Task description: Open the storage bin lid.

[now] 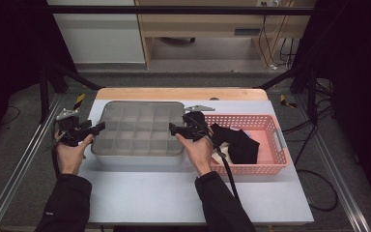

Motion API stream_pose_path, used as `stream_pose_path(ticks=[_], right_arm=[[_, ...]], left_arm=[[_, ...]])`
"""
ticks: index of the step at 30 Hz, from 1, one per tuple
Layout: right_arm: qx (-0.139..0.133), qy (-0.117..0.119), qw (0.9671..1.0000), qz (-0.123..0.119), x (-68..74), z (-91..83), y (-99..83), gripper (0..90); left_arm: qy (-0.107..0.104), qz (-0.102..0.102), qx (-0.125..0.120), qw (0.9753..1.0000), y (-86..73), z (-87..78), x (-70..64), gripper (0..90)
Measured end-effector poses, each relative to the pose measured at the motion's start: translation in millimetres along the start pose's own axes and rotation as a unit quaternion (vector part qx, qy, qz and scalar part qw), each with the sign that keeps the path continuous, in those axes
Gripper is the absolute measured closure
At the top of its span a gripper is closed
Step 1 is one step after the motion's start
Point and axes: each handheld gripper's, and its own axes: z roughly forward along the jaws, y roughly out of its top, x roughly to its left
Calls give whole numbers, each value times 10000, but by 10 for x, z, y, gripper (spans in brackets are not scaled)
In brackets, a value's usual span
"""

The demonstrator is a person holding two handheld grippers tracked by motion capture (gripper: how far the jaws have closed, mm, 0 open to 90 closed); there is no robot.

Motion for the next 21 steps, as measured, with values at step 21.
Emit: stream_pose_path(ticks=[21], right_arm=[[418, -511, 9974, 297, -26, 330, -18, 229]], left_arm=[[-28, -65, 419, 9991, -25, 296, 131, 301]])
